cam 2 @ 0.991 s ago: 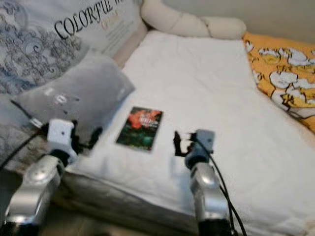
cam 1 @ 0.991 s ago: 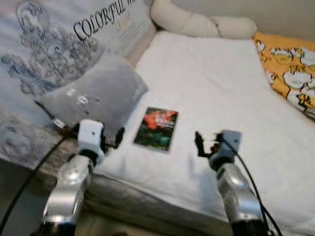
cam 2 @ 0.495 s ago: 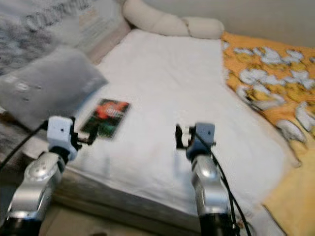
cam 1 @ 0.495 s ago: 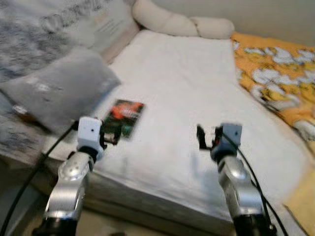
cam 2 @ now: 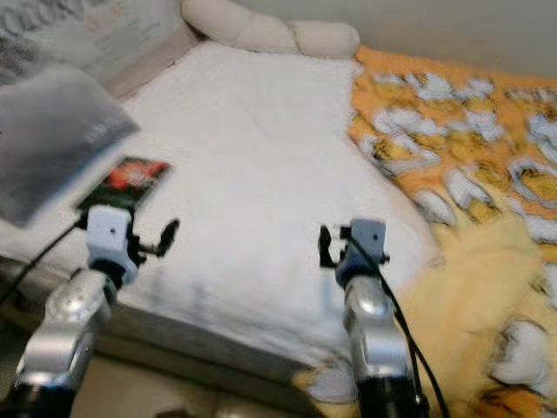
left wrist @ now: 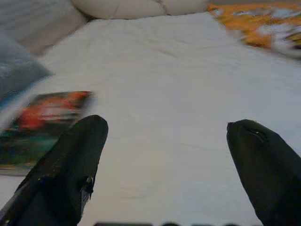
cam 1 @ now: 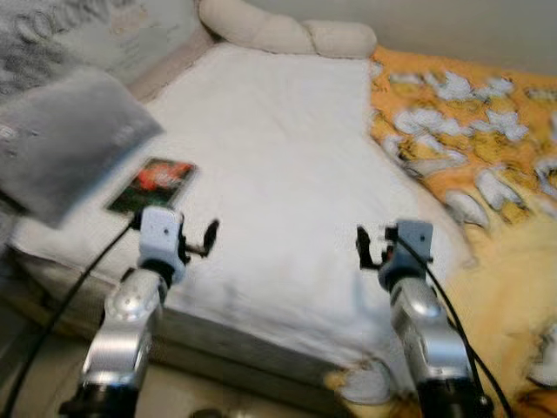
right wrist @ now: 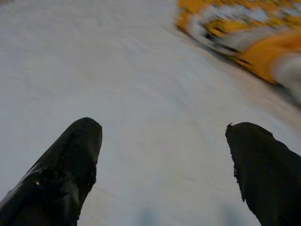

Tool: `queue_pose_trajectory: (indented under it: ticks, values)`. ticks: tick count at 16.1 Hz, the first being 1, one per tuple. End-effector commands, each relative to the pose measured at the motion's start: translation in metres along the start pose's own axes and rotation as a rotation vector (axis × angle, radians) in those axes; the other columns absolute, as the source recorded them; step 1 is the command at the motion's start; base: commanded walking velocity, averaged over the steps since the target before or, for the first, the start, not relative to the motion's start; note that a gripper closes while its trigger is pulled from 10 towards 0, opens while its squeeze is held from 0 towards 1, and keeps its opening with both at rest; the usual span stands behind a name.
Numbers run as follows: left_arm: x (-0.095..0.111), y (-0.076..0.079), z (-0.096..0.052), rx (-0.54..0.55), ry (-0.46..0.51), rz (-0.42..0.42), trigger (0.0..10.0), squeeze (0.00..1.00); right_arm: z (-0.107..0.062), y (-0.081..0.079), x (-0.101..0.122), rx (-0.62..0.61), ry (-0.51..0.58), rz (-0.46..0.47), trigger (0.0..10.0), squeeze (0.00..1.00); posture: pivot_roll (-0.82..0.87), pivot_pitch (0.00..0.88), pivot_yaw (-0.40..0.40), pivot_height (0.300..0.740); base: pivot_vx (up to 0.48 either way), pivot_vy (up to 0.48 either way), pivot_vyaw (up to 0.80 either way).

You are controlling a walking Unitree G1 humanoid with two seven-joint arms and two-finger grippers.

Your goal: Clean up the room

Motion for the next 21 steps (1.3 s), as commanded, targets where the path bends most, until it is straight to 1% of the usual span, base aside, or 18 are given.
queue_pose_trajectory:
  ticks: [1,2,3,4,6,8,10,11,12,13,15,17,18,19,20,21]
  values:
    - [0.0,0.006,0.002,-0.035,-0.002,0.019,10.0,0.09,0.002,0.002,0.001,-0.019,-0.029,-0.011,10.0,1.0,0.07,0.0,-0.01,0.74,0.0,0.0,0.0]
    - [0.0,0.007,0.002,-0.058,-0.008,0.03,10.0,0.1,0.004,0.005,-0.005,-0.05,-0.082,-0.036,10.0,1.0,0.07,0.0,-0.01,0.74,0.0,0.0,0.0]
    - [0.0,0.009,0.002,-0.082,-0.013,0.035,10.0,0.1,0.005,0.008,-0.006,-0.077,-0.098,-0.049,10.0,1.0,0.07,0.0,-0.01,0.74,0.0,0.0,0.0]
    - [-0.001,0.012,0.001,-0.121,-0.024,0.045,10.0,0.1,0.006,0.016,-0.009,-0.13,-0.128,-0.081,10.0,1.0,0.08,0.0,-0.013,0.74,0.0,0.0,0.0]
    - [-0.001,0.014,0.001,-0.165,-0.038,0.059,10.0,0.1,0.009,0.024,-0.012,-0.162,-0.164,-0.086,10.0,1.0,0.08,0.0,-0.017,0.74,0.0,0.0,0.0]
    - [-0.002,0.017,0.001,-0.233,-0.06,0.086,10.0,0.1,0.015,0.027,-0.015,-0.134,-0.216,-0.074,10.0,1.0,0.08,0.0,-0.016,0.74,0.0,0.0,0.0]
    - [-0.001,0.021,0.001,-0.295,-0.078,0.114,10.0,0.1,0.024,0.022,-0.014,-0.046,-0.239,-0.077,10.0,1.0,0.08,0.0,-0.017,0.74,0.0,0.0,0.0]
    - [0.0,0.021,0.002,-0.304,-0.079,0.125,10.0,0.1,0.029,0.022,-0.015,-0.029,-0.255,-0.111,10.0,0.11,0.08,0.0,-0.016,0.74,0.0,0.0,0.0]
    - [0.001,0.021,0.003,-0.309,-0.079,0.13,10.0,0.1,0.033,0.023,-0.014,-0.034,-0.262,-0.121,10.0,0.0,0.08,0.0,-0.016,0.74,0.0,0.0,0.0]
    - [0.003,0.021,0.004,-0.327,-0.083,0.139,10.0,0.1,0.039,0.025,-0.016,-0.031,-0.302,-0.121,10.0,0.0,0.09,0.0,-0.015,0.74,0.0,0.0,0.0]
    - [0.005,0.023,0.004,-0.38,-0.1,0.158,10.0,0.1,0.046,0.031,-0.019,-0.07,-0.357,-0.116,10.0,0.0,0.1,0.0,-0.015,0.74,0.0,0.0,0.0]
    - [0.004,0.027,-0.001,-0.451,-0.126,0.173,10.0,0.11,0.048,0.033,-0.024,-0.089,-0.416,-0.124,10.0,0.0,0.1,0.0,-0.013,0.74,0.0,0.0,0.0]
    - [0.004,0.029,-0.005,-0.507,-0.148,0.183,10.0,0.1,0.047,0.036,-0.032,-0.118,-0.478,-0.151,10.0,0.0,0.11,0.0,-0.014,0.74,0.0,0.0,0.0]
    - [0.004,0.029,-0.007,-0.533,-0.157,0.185,10.0,0.09,0.046,0.038,-0.036,-0.147,-0.504,-0.156,9.5,0.0,0.11,0.0,-0.015,0.74,0.0,0.0,0.0]
    - [0.004,0.029,-0.008,-0.55,-0.17,0.183,10.0,0.1,0.045,0.037,-0.04,-0.143,-0.523,-0.165,4.7,0.0,0.11,0.0,-0.015,0.74,0.0,0.0,0.0]
    - [0.003,0.029,-0.011,-0.566,-0.186,0.187,10.0,0.1,0.044,0.035,-0.044,-0.142,-0.543,-0.151,3.2,0.0,0.12,0.0,-0.014,0.74,0.0,0.0,0.0]
Point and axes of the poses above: a point about 5 cm out from each wrist's last joint towards the gripper, its own z axis pointing out of the wrist towards the gripper, its own x axis along the axis of the wrist's last joint, y = z × x, the point moved 1 cm from there along z, pointing out of the wrist towards the gripper, and after that the axes turned 13 degrees about -z, right-handed, at the moved point
